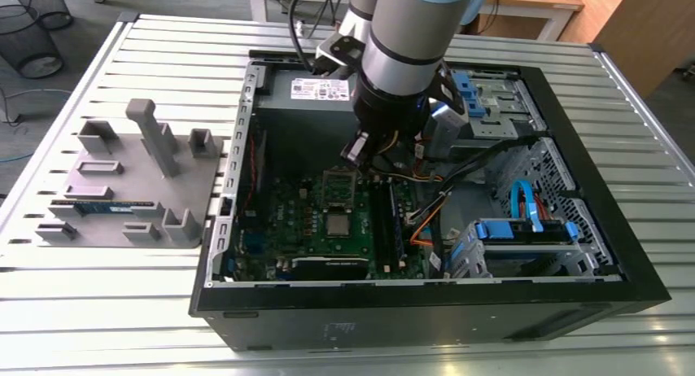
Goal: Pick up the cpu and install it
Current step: 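Close the cpu cover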
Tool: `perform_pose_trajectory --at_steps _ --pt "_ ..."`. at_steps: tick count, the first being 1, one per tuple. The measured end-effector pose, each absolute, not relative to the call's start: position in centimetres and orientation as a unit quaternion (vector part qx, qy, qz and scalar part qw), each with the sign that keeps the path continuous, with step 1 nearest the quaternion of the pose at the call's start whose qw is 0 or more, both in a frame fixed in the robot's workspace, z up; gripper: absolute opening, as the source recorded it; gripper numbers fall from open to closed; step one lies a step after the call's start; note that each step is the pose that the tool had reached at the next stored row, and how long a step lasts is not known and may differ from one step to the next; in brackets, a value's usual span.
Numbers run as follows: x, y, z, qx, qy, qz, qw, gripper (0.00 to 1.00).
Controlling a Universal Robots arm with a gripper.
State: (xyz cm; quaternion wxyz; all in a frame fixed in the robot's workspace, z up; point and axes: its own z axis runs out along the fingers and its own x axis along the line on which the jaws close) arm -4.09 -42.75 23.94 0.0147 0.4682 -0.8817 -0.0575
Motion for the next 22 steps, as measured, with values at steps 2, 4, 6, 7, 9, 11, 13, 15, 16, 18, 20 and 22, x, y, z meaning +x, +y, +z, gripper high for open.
perform_pose_trajectory --at_steps 2,4,6,7,9,11,13,15,16,18,20,22 --pt "-4.09 -42.75 23.98 0.47 -0.881 -0.057 0.015 0.11" --pt "-4.09 -42.75 23.99 0.471 -0.88 -0.057 0.015 0.11" --pt "-4.09 -42.75 24.01 0.473 -0.879 -0.057 0.015 0.11" --pt "-4.09 -42.75 24.01 0.473 -0.879 -0.057 0.015 0.11" --pt "-4.09 -42.75 24.03 0.475 -0.878 -0.057 0.015 0.11" --pt "-4.09 -42.75 24.08 0.476 -0.878 -0.057 0.015 0.11" --pt "-4.09 -42.75 24.12 0.477 -0.877 -0.057 0.015 0.11" --pt "-4.09 -42.75 24.12 0.479 -0.876 -0.057 0.015 0.11" --pt "-4.09 -42.75 24.13 0.48 -0.876 -0.057 0.015 0.11" --pt "-4.1 -42.79 24.14 0.481 -0.875 -0.057 0.016 0.11" --pt "-4.1 -42.81 24.15 0.483 -0.874 -0.057 0.016 0.11" --pt "-4.1 -42.83 24.16 0.484 -0.873 -0.057 0.016 0.11"
